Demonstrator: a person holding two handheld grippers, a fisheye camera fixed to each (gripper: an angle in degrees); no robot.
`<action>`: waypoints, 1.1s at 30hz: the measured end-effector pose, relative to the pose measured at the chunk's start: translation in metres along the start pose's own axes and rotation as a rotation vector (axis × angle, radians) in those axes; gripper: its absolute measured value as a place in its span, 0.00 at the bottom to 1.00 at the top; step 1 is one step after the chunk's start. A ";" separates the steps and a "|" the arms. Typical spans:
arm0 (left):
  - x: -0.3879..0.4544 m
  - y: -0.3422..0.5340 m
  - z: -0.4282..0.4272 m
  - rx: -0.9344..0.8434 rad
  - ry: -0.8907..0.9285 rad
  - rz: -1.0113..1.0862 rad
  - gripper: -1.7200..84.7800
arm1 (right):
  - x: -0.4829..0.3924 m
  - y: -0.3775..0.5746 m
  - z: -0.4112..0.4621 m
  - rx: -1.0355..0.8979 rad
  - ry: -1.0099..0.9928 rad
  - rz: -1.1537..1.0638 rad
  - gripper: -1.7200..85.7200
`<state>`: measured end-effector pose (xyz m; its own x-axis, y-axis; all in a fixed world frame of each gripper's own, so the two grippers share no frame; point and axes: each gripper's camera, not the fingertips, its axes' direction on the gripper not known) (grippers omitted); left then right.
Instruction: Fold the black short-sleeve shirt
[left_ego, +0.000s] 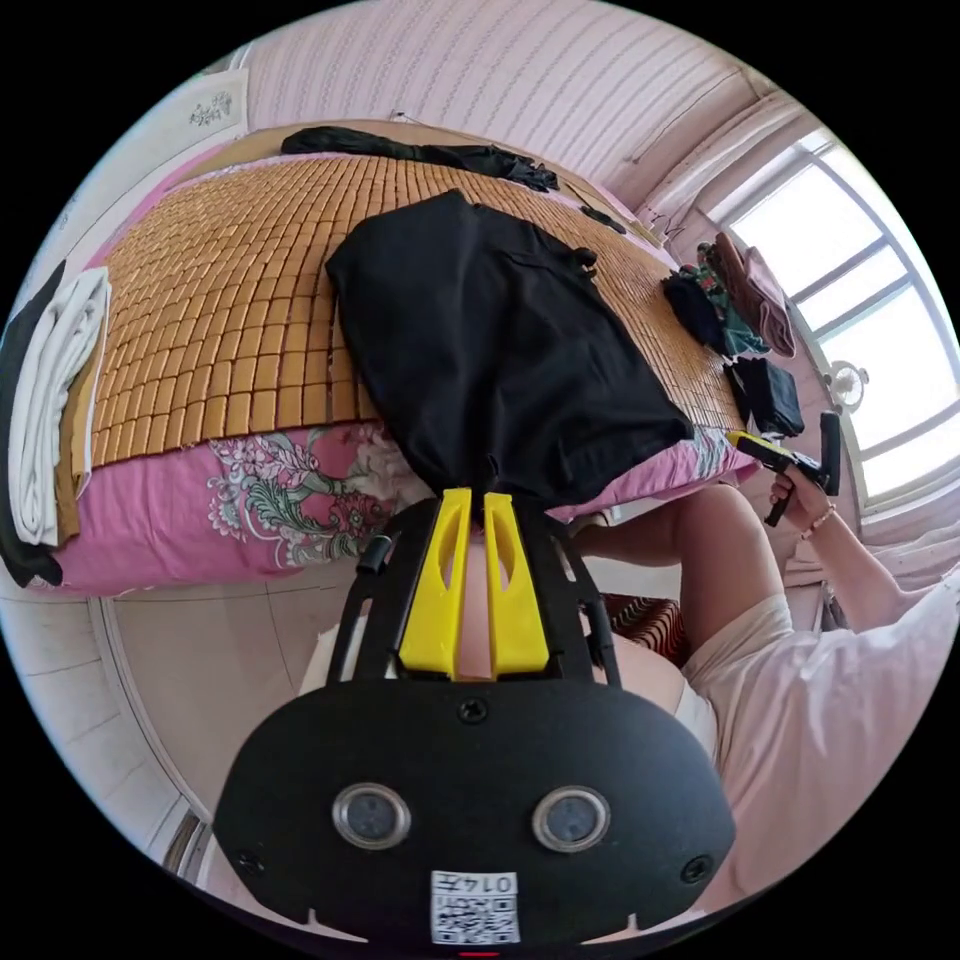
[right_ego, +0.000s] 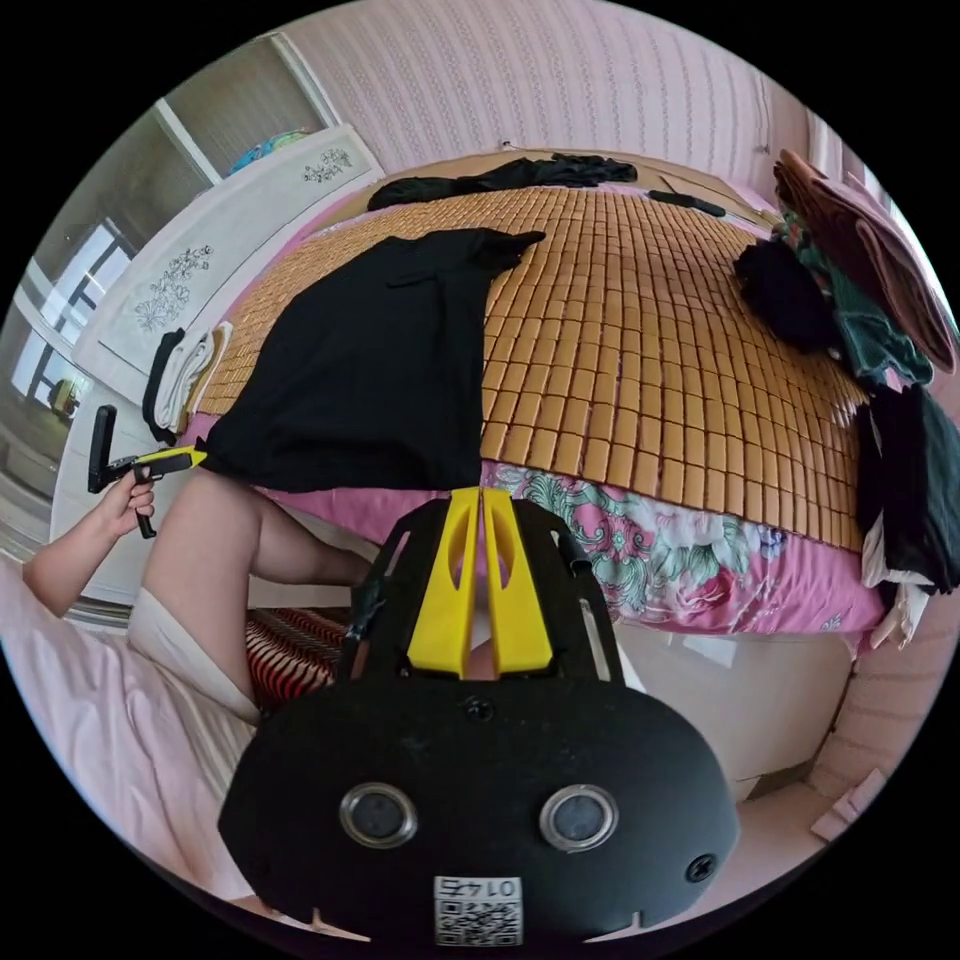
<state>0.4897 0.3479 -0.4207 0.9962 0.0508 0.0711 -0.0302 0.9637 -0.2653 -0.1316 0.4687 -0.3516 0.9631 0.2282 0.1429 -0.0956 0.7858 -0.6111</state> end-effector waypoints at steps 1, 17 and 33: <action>-0.002 -0.001 0.001 -0.001 -0.005 0.000 0.02 | -0.004 -0.008 0.003 -0.010 0.020 -0.016 0.04; -0.038 0.005 -0.025 0.111 0.106 -0.141 0.03 | 0.035 -0.016 -0.001 -0.018 -0.198 0.065 0.03; 0.030 0.040 -0.350 1.037 0.222 0.311 0.01 | 0.024 0.020 -0.352 1.088 -0.794 -0.358 0.02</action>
<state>0.5472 0.2961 -0.7653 0.9227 0.3808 -0.0603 -0.2325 0.6744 0.7008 -0.0217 0.2874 -0.6348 0.6129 -0.1044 0.7832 -0.3752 0.8339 0.4047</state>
